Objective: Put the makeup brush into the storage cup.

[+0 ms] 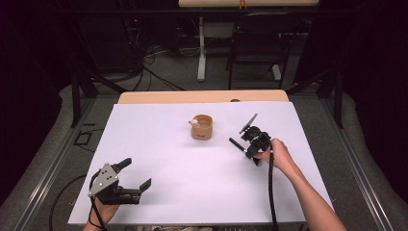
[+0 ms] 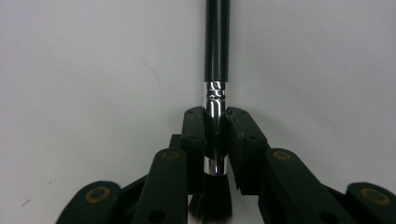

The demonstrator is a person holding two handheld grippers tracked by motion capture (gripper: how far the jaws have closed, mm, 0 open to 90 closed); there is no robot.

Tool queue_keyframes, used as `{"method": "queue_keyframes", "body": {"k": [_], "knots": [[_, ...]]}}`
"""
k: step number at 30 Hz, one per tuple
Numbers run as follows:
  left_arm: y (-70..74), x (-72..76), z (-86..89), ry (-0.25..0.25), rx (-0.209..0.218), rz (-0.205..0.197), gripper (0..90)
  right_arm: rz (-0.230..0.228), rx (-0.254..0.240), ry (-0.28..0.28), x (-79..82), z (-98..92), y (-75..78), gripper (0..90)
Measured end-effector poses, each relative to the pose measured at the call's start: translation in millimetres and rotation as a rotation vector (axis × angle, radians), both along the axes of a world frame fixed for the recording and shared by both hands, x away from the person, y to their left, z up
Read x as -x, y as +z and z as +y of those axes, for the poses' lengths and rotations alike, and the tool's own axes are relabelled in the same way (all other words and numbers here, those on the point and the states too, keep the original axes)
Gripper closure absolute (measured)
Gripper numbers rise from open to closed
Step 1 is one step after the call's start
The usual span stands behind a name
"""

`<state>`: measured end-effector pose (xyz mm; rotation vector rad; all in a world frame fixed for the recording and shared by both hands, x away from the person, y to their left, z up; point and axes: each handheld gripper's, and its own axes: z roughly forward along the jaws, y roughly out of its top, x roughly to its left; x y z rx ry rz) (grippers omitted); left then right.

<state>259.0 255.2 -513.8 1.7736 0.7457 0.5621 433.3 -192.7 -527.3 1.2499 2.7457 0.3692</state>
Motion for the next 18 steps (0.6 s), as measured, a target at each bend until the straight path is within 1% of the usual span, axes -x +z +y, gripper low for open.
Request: {"method": "queue_keyframes", "body": {"k": [1,2,4,7,8,10,12,13,14,15,16,18], "knots": [[0.0,0.0,-0.1,0.0,-0.001,0.001,0.4,0.006,0.0,-0.008,0.6,0.2,0.2,77.2],[0.0,0.0,-0.1,0.001,-0.001,0.001,0.4,0.008,0.001,-0.005,0.8,0.1,0.5,77.3],[-0.2,-0.1,-0.4,0.001,0.0,0.001,0.3,0.007,0.002,0.014,0.5,-0.9,0.9,77.4],[0.0,0.0,-0.6,0.0,-0.004,0.004,0.3,0.018,0.022,0.024,1.2,-1.4,5.1,77.6],[0.0,0.0,-0.7,0.0,-0.005,0.004,0.2,0.003,0.004,0.022,2.1,-1.7,4.2,77.6],[0.1,0.1,-0.7,0.0,-0.005,0.003,0.2,-0.001,-0.002,0.028,2.7,-2.2,6.5,77.6],[0.2,0.1,-0.7,0.0,-0.006,0.003,0.2,0.01,0.026,0.043,3.1,-3.0,12.1,77.6],[0.2,0.1,-0.7,0.0,-0.004,0.003,0.2,0.009,0.029,0.053,3.2,-3.6,14.0,77.7],[0.2,0.2,-0.6,-0.001,-0.004,0.004,0.2,0.01,0.034,0.05,4.1,-3.7,16.1,77.7],[0.3,0.2,-0.5,-0.001,-0.005,0.004,0.1,-0.032,-0.006,0.044,5.3,-3.9,13.5,77.8],[0.3,0.2,-0.5,0.0,-0.005,0.003,0.1,-0.025,-0.006,0.049,5.9,-4.3,15.5,77.8],[0.3,0.2,-0.5,0.001,-0.005,0.004,0.1,-0.027,-0.003,0.056,6.7,-4.5,17.1,77.8]]}}
